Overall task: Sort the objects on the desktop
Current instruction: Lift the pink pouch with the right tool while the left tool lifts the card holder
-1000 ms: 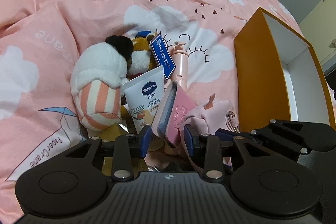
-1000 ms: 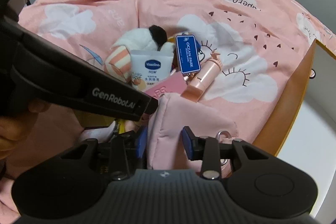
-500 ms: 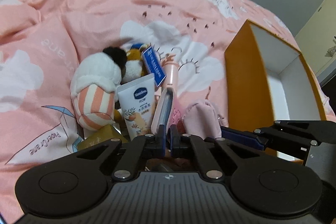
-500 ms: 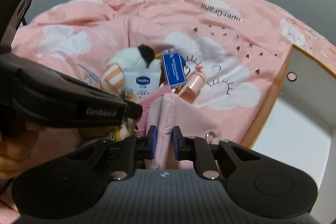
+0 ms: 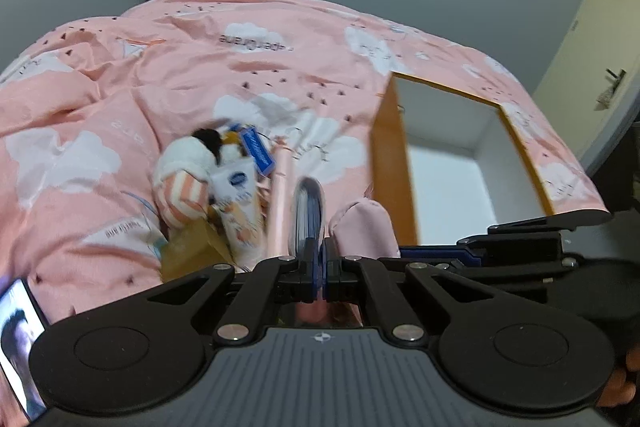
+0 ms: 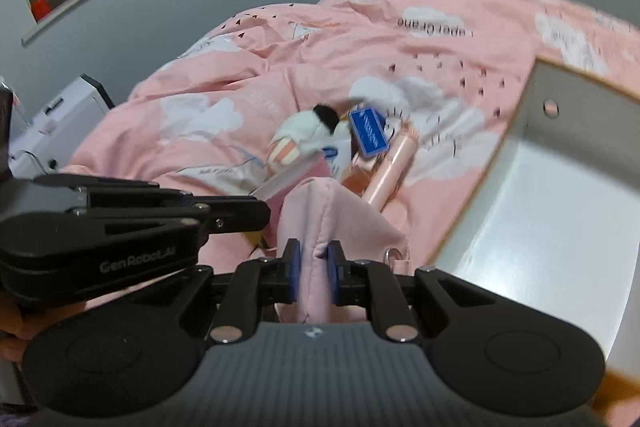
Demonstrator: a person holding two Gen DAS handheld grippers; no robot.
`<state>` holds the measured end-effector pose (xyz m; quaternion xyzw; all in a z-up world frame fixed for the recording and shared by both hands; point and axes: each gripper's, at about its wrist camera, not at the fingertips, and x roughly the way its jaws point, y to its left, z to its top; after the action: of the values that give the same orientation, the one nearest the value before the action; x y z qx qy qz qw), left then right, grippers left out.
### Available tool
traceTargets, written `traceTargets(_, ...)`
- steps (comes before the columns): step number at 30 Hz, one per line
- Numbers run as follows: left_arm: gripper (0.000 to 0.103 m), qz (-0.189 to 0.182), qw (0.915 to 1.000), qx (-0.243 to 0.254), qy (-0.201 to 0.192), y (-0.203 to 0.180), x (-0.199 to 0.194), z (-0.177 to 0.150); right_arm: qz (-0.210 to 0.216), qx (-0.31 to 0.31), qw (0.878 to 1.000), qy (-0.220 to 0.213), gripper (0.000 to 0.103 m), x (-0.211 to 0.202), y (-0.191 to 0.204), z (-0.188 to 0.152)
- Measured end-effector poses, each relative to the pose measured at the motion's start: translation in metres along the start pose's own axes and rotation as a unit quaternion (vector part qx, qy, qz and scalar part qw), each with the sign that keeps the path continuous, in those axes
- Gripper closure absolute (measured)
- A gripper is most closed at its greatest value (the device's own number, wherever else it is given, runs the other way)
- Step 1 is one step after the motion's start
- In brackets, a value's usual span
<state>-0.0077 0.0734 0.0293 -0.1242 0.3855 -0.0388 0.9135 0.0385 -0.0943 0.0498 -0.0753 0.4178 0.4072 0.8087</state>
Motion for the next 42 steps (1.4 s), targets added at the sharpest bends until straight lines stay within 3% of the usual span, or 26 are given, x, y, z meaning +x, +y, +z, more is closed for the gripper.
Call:
traceTargets(6, 0.102, -0.049, 0.9978, 0.036, 0.026, -0.027, -0.009, -0.015, 0.0, 0.049, 0.998, 0.036, 0.088, -0.025, -0.021, -0.03)
traceTargets(13, 0.103, -0.067, 0.9931, 0.041, 0.087, -0.033, 0.009, -0.025, -0.062, 0.061, 0.995, 0.053, 0.088, -0.03, -0.038, -0.053)
traceTargets(16, 0.103, -0.033, 0.995, 0.035, 0.088, -0.026, 0.018, -0.028, -0.068, 0.058, 0.994, 0.061, 0.086, -0.011, -0.04, -0.056)
traceTargets(18, 0.103, -0.021, 0.9954, 0.022, 0.091, -0.017, 0.024, -0.028, -0.072, 0.055, 0.994, 0.062, 0.083, -0.002, -0.042, -0.059)
traceTargets(20, 0.103, -0.029, 0.995, 0.008, 0.095, -0.008, 0.023, -0.027, -0.074, 0.056, 0.994, 0.057, 0.068, 0.005, -0.041, -0.059)
traceTargets(24, 0.102, -0.033, 0.9939, 0.008, 0.105, -0.002, 0.021, -0.027, -0.071, 0.057, 0.995, 0.045, 0.06, 0.002, -0.043, -0.059)
traceTargets(26, 0.097, -0.036, 0.9922, 0.009, 0.119, 0.0, 0.025, -0.029, -0.072, 0.069, 0.994, 0.039, 0.05, -0.004, -0.049, -0.06)
traceTargets(28, 0.094, -0.036, 0.991, 0.012, 0.128, -0.001, 0.028, -0.032, -0.068, 0.094, 0.993, 0.032, 0.049, -0.012, -0.06, -0.062)
traceTargets(33, 0.076, -0.063, 0.9863, 0.027, 0.15, -0.011, 0.036, -0.039, -0.072, 0.163, 0.983, 0.045, 0.05, -0.018, -0.092, -0.071)
traceTargets(36, 0.075, -0.057, 0.9848, 0.032, 0.161, -0.015, 0.042, -0.042, -0.096, 0.189, 0.975, 0.073, 0.052, -0.007, -0.106, -0.079)
traceTargets(42, 0.075, -0.056, 0.9857, 0.022, 0.158, -0.014, 0.044, -0.039, -0.027, 0.31, 0.944, 0.108, 0.053, 0.017, -0.138, -0.099)
